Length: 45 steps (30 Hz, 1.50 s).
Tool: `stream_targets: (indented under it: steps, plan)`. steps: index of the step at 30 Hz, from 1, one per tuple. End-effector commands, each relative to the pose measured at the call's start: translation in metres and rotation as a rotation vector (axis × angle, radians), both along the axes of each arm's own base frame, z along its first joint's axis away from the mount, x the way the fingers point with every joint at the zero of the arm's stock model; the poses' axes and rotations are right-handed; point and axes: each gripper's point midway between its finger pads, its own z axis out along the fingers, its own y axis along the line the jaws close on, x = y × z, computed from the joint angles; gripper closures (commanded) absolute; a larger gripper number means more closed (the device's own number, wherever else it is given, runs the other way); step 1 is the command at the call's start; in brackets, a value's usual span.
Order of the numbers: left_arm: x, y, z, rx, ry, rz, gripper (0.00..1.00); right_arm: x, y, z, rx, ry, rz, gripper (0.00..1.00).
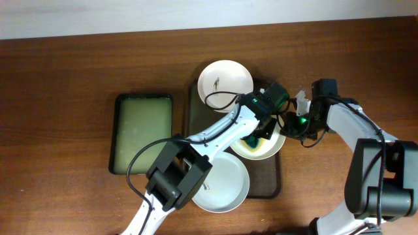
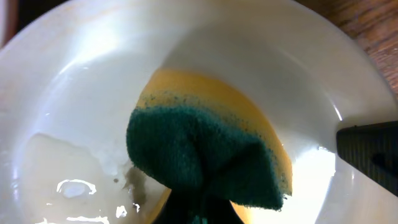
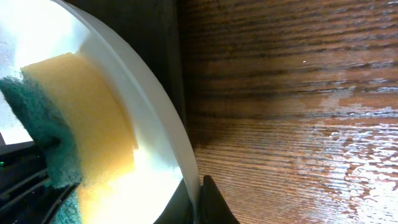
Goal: Clean dirty plates on tray and stack at the side
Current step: 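Scrub the held plate with the sponge in the left gripper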
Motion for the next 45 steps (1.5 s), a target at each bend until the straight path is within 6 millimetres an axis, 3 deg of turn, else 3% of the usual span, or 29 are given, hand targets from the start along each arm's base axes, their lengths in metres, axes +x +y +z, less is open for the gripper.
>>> stream_targets:
  steps: [1, 3, 5, 8, 11, 14, 17, 21, 23, 25, 27, 28, 31, 34, 36, 39, 40, 42, 43, 44, 45]
  plan:
    - [0.026, 0.052, -0.033, 0.172, -0.006, 0.107, 1.0, -0.001, -0.002, -0.003, -0.01, 0.014, -0.016, 0.96]
    - [0.044, 0.081, -0.034, 0.189, 0.016, 0.172, 1.0, -0.001, -0.002, -0.003, -0.01, 0.015, -0.015, 0.96]
    - [0.049, 0.094, -0.034, 0.202, 0.032, 0.197, 1.0, -0.001, -0.002, -0.003, -0.01, 0.015, -0.016, 0.96]
    - [0.046, 0.091, -0.035, 0.187, 0.051, 0.196, 1.0, -0.001, -0.002, -0.003, -0.01, 0.015, -0.015, 0.96]
    - [0.013, 0.041, -0.036, -0.031, 0.231, 0.117, 1.0, -0.001, -0.002, -0.003, -0.01, 0.015, -0.015, 0.96]
    - [-0.033, -0.029, -0.023, -0.288, 0.38, -0.071, 1.0, -0.001, -0.002, -0.003, -0.01, 0.015, -0.015, 0.96]
    - [-0.056, -0.053, -0.015, -0.349, 0.4, -0.183, 1.0, -0.001, -0.002, -0.003, -0.01, 0.016, -0.015, 0.96]
    - [-0.068, -0.057, -0.007, -0.407, 0.46, -0.233, 1.0, -0.001, -0.002, -0.003, -0.01, 0.016, -0.015, 0.96]
    - [-0.046, -0.029, -0.022, -0.274, 0.389, -0.16, 1.0, -0.001, -0.002, -0.003, -0.009, 0.017, -0.016, 0.96]
    - [-0.009, 0.034, -0.043, -0.003, 0.266, -0.011, 1.0, -0.002, -0.002, -0.003, -0.009, 0.018, -0.016, 0.96]
    - [0.022, 0.096, -0.047, 0.238, 0.14, 0.097, 1.0, -0.001, -0.002, -0.003, -0.01, 0.018, -0.015, 0.96]
    - [0.031, 0.11, -0.045, 0.298, 0.099, 0.117, 1.0, -0.002, -0.002, -0.003, -0.009, 0.018, -0.016, 0.96]
    - [0.048, 0.123, -0.024, 0.375, 0.015, 0.166, 1.0, -0.003, -0.002, -0.003, -0.009, 0.024, -0.015, 0.96]
    - [0.055, 0.105, 0.013, 0.284, 0.006, 0.18, 1.0, -0.003, 0.0, -0.002, 0.005, 0.025, -0.012, 0.96]
    - [0.043, 0.088, 0.014, 0.195, 0.086, 0.16, 1.0, -0.001, 0.038, 0.021, 0.228, -0.116, 0.195, 0.91]
    - [0.04, 0.09, 0.02, 0.175, 0.11, 0.164, 1.0, 0.0, 0.056, 0.023, 0.229, -0.151, 0.281, 0.77]
    - [0.041, 0.091, 0.034, 0.161, 0.107, 0.169, 1.0, 0.004, 0.057, 0.018, 0.174, -0.143, 0.267, 0.71]
    - [0.048, 0.099, 0.081, 0.108, 0.055, 0.192, 1.0, 0.021, 0.049, 0.005, 0.0, -0.138, 0.183, 0.64]
    - [0.051, 0.105, 0.103, 0.083, 0.028, 0.207, 1.0, 0.028, 0.056, 0.004, -0.04, -0.176, 0.21, 0.61]
    - [0.056, 0.13, 0.145, 0.049, -0.022, 0.247, 1.0, 0.034, 0.066, 0.004, -0.088, -0.216, 0.245, 0.59]
    - [0.059, 0.153, 0.17, 0.035, -0.056, 0.262, 1.0, 0.039, 0.064, 0.001, -0.169, -0.224, 0.233, 0.59]
